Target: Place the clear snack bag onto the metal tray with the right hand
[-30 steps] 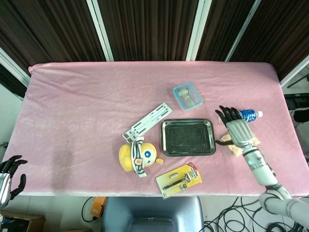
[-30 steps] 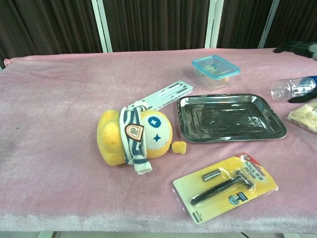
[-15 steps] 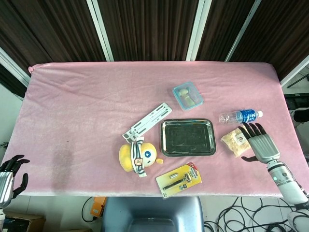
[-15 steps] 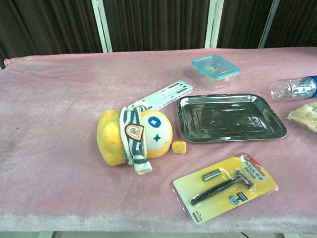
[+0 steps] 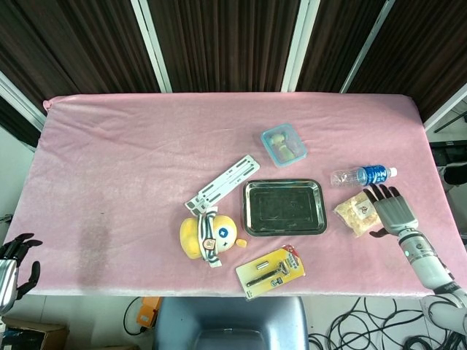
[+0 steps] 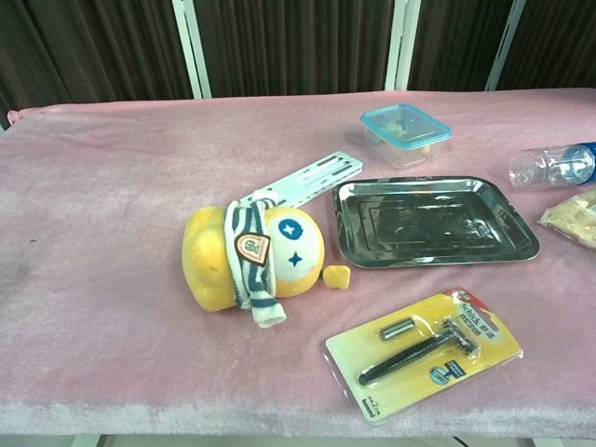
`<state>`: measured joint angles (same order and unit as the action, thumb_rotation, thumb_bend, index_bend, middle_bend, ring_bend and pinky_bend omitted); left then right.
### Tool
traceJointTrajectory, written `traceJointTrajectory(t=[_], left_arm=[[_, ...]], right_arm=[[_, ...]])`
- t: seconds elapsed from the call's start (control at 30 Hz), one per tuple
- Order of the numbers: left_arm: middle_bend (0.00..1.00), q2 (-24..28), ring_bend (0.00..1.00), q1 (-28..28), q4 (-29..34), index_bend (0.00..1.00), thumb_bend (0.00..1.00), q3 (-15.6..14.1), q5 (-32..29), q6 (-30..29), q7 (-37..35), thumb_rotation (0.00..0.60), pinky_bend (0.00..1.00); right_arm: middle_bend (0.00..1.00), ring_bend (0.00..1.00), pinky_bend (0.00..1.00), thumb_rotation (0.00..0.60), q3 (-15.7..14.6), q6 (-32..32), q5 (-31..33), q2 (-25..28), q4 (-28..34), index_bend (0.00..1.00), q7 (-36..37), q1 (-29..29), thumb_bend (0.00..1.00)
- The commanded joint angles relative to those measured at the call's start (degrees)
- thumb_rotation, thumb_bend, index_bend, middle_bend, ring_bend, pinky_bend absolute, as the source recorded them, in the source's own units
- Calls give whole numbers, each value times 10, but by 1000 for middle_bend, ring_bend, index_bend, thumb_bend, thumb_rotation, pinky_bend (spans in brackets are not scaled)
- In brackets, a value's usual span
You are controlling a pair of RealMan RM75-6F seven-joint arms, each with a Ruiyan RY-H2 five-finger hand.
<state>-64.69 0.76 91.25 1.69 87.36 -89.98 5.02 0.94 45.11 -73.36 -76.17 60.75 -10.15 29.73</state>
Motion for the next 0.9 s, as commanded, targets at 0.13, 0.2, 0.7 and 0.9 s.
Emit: traceJointTrajectory(t=[0.13,0.2,0.7,0.9], left_arm=[[241,0,300,-1,0,342,515,1,-2,-1,0,600,510],[241,1,300,-1,0,342,515,1,-1,-1,0,600,510],[241,1,300,-2,-1,342,515,1,-1,-4,-2,600,510],[241,-1,300,0,0,342,515,1,0,-1,2,600,510]], right_arm=[[104,62,265,600,12,-49,32,-34,-40,151,-36,27,208],[111,68,272,600,13,-59,39,-42,-50,161,-44,32,211],[591,573,664,600,11,10,-10,-69,-75,808,-7,24,1000],[594,574,661,600,13,156,-101,-82,-79,811,103,9,1000]])
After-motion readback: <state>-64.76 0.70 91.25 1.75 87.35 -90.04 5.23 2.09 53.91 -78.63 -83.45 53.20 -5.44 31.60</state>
